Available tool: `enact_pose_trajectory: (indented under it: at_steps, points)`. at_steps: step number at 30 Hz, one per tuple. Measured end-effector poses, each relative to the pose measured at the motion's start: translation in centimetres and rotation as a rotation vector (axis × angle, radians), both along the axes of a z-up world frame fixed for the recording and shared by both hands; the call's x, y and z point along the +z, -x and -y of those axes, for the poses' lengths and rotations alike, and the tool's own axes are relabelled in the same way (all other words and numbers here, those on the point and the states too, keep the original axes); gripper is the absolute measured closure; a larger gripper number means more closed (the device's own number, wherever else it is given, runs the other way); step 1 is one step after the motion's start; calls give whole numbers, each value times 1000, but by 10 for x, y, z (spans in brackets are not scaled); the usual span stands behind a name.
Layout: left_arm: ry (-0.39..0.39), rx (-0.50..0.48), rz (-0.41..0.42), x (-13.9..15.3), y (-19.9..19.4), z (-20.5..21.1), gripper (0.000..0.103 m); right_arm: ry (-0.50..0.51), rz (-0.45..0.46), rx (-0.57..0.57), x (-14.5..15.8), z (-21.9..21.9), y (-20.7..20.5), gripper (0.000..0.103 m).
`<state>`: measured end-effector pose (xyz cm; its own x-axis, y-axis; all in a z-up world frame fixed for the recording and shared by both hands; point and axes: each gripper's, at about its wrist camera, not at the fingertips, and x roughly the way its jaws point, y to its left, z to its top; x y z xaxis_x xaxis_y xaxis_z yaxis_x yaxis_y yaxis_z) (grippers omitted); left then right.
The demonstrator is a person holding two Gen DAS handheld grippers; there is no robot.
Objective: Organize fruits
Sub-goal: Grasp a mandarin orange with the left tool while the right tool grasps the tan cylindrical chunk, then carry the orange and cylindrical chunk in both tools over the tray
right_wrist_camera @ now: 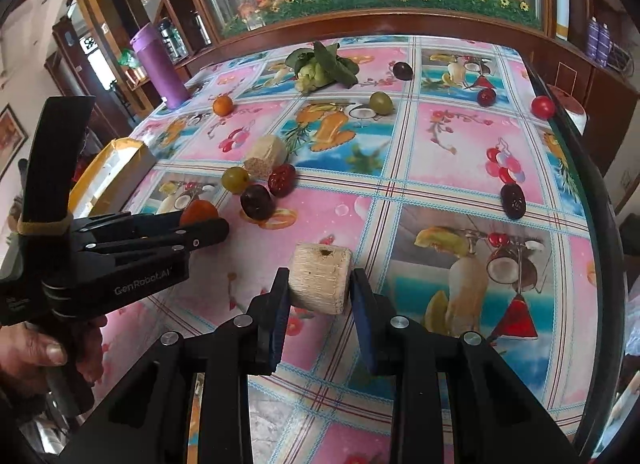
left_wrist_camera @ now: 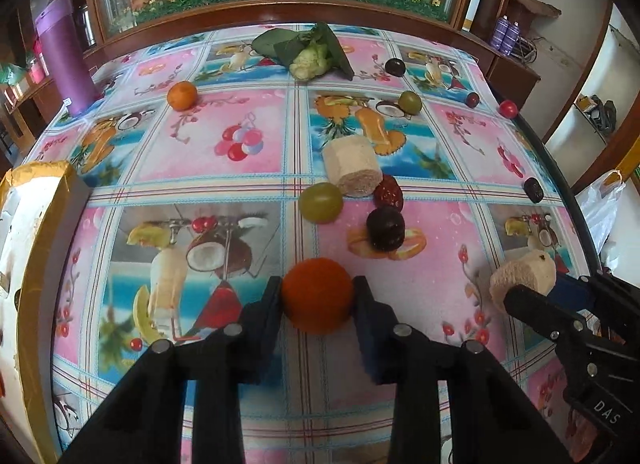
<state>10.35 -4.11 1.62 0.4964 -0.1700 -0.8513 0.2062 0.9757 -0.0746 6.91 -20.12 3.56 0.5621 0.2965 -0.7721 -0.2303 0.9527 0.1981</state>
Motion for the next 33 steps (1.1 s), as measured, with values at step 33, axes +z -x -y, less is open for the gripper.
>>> enact_pose_trajectory:
  at_steps: [33]
  points:
    - [99,147,96,52,98,-155,66,48,2,90,15,-122,47,74]
